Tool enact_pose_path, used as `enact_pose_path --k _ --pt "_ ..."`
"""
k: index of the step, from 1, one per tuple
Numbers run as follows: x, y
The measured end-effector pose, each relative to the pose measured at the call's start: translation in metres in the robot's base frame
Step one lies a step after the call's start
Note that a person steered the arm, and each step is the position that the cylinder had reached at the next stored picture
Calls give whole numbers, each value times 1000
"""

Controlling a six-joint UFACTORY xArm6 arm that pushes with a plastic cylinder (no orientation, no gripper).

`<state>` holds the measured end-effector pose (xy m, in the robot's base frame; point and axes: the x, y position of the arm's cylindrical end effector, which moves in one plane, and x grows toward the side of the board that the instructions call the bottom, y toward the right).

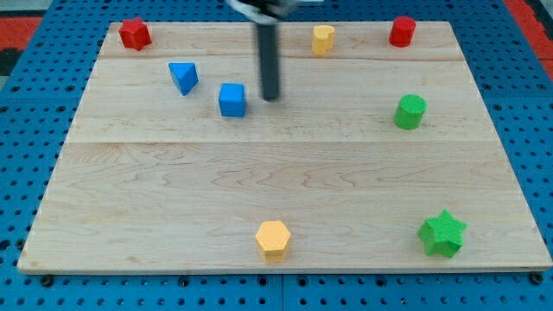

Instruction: Move the yellow hexagon towards the center left of the board

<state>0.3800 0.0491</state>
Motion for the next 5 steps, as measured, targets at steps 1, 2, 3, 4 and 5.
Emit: enact_pose_path --k 1,2,3,4,5 --pt "35 54" --pt "152 76" --pt "230 48" --pt "208 -78" --pt "134 -148"
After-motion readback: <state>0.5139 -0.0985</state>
